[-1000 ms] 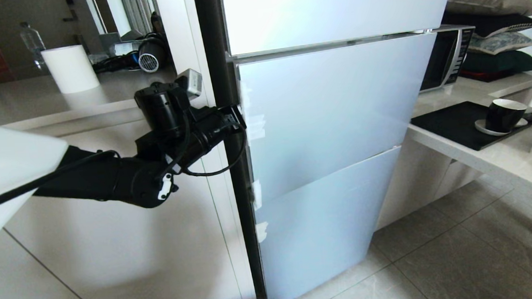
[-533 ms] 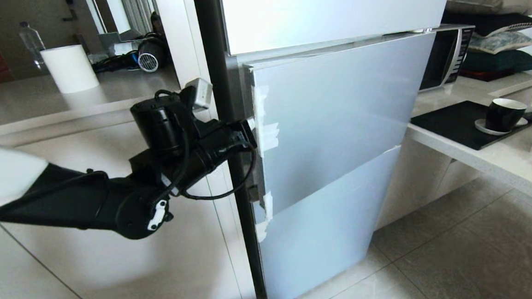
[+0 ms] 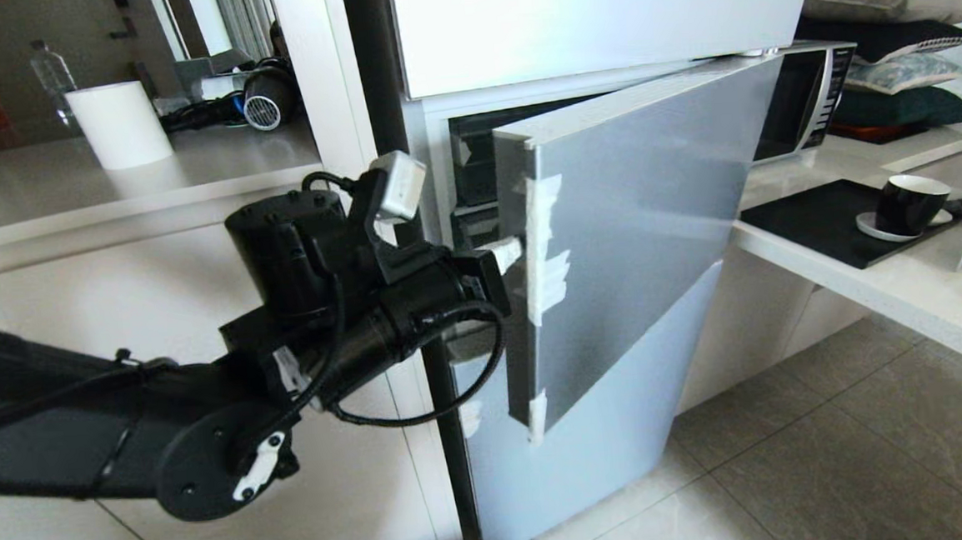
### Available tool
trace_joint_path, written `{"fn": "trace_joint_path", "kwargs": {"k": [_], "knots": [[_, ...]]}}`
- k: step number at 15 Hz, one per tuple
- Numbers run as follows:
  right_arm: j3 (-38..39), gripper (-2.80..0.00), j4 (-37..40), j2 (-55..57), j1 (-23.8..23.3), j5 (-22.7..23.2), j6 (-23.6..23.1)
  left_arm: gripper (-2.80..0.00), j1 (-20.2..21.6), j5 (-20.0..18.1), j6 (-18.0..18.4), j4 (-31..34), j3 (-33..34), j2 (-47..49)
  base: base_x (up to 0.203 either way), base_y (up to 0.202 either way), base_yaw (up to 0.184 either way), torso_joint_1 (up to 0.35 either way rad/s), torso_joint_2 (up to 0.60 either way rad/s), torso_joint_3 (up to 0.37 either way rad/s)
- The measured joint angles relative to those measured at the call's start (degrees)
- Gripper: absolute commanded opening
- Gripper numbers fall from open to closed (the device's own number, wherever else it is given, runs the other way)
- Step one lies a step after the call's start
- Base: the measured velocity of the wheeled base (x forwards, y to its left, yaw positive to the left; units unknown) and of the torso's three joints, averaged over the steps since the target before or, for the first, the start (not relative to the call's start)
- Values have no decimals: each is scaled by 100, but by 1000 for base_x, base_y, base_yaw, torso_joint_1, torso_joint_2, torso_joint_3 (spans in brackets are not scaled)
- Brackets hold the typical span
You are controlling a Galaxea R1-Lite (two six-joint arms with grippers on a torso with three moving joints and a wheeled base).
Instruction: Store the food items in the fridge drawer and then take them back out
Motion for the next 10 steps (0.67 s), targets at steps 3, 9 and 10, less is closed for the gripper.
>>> {"fn": "trace_joint_path", "kwargs": {"k": [3, 9, 10], "knots": [[0, -280, 0, 0, 0, 0, -2, -280, -124, 75, 180, -9, 418, -448, 0, 0, 0, 0, 0, 0], [0, -280, 0, 0, 0, -2, 0, -280, -91, 1071, 743, 52, 2069, -2056, 0, 0, 0, 0, 0, 0], [0, -280, 0, 0, 0, 0, 0, -280, 7, 1323, 860, 84, 2445, -2485, 0, 0, 0, 0, 0, 0]]}}
